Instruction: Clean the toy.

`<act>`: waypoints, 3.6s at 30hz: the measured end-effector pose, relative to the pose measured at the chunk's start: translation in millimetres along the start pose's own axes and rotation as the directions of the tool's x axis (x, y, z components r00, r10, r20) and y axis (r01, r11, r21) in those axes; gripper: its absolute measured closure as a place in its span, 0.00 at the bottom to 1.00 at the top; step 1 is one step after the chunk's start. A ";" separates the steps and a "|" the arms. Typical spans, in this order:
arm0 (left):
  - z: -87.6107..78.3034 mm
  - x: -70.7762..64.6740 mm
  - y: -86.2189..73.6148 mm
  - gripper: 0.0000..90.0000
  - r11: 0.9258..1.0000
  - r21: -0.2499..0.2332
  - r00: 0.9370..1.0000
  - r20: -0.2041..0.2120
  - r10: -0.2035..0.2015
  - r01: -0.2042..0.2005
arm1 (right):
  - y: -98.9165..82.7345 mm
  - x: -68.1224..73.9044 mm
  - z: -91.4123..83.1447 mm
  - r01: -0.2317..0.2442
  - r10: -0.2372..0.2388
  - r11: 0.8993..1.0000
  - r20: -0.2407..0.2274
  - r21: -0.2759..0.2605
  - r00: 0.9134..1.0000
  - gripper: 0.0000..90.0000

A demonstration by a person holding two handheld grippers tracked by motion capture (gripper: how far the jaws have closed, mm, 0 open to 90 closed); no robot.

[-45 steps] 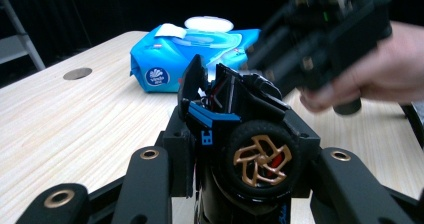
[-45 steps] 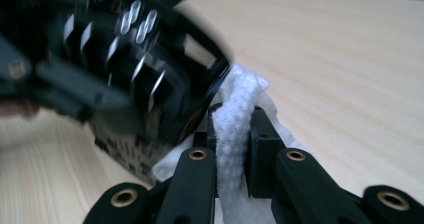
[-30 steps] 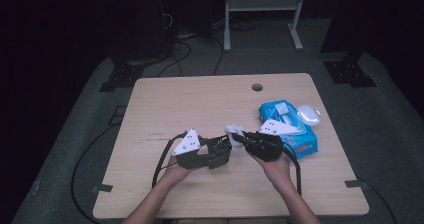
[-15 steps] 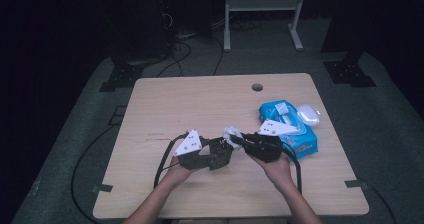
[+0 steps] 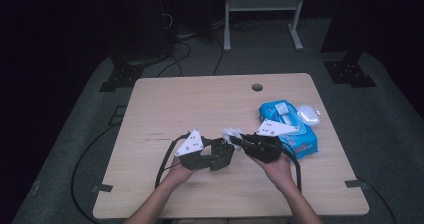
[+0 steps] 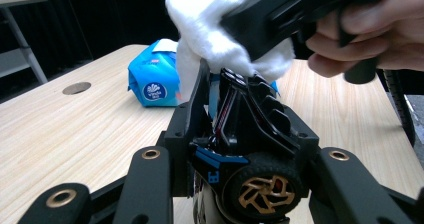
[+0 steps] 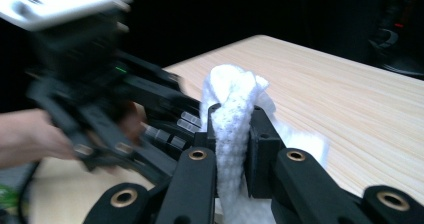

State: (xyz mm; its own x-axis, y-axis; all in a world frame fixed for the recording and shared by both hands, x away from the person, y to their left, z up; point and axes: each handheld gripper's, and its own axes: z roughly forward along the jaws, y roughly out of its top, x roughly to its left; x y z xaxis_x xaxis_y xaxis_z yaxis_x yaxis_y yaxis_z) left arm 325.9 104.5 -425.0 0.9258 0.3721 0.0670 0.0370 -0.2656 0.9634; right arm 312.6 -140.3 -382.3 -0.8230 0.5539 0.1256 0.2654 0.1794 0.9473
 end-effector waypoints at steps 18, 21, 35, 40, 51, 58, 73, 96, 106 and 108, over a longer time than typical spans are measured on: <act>0.7 1.0 0.0 0.65 1.000 0.002 1.000 -0.005 -0.007 0.007 | 5.9 7.1 6.2 0.045 -0.045 0.999 0.018 0.024 0.999 0.92; 1.6 0.3 0.5 0.65 1.000 0.002 1.000 -0.005 -0.002 0.002 | 5.1 3.9 3.1 0.031 -0.033 0.999 0.048 0.033 0.998 0.92; 3.1 -1.3 1.5 0.65 1.000 0.012 1.000 -0.011 0.008 -0.008 | 11.8 13.8 8.6 0.063 -0.064 0.997 0.045 0.034 0.997 0.92; 2.8 -1.8 1.5 0.65 1.000 0.009 1.000 -0.012 0.005 -0.005 | 11.5 29.6 21.5 0.073 -0.071 0.997 -0.036 0.036 0.997 0.92; 3.0 -1.5 1.3 0.65 1.000 0.008 1.000 -0.012 0.004 -0.003 | 12.1 33.0 23.5 0.098 -0.098 0.994 -0.006 0.044 0.995 0.92; 1.5 0.5 0.5 0.65 1.000 0.009 1.000 -0.018 0.004 -0.004 | 12.7 17.6 13.5 0.073 -0.074 0.997 0.066 0.030 0.995 0.92; 1.7 0.0 0.6 0.65 1.000 0.010 1.000 -0.015 0.006 -0.006 | 9.5 14.7 9.6 0.033 -0.034 0.999 0.048 0.019 0.998 0.92; -1.2 1.5 -0.8 0.65 1.000 0.006 1.000 -0.017 0.000 0.001 | 5.3 11.8 9.0 0.049 -0.050 0.998 0.048 0.024 0.998 0.92; -0.9 2.2 -1.1 0.65 1.000 0.005 1.000 -0.015 -0.006 0.006 | 6.9 16.0 8.7 0.058 -0.058 0.998 0.026 0.015 0.998 0.92; -1.3 2.2 -1.2 0.65 1.000 0.004 1.000 -0.015 -0.005 0.005 | 7.2 17.2 9.8 0.068 -0.069 0.997 0.028 0.021 0.997 0.92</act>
State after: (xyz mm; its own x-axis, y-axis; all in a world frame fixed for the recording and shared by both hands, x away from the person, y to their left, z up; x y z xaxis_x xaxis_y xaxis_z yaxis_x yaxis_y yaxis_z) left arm 327.4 106.8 -425.7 0.9199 0.3866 0.0656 0.0438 -0.2675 0.9626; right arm 305.3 -121.5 -376.2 -0.8248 0.5630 0.0517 0.2188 0.2335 0.9474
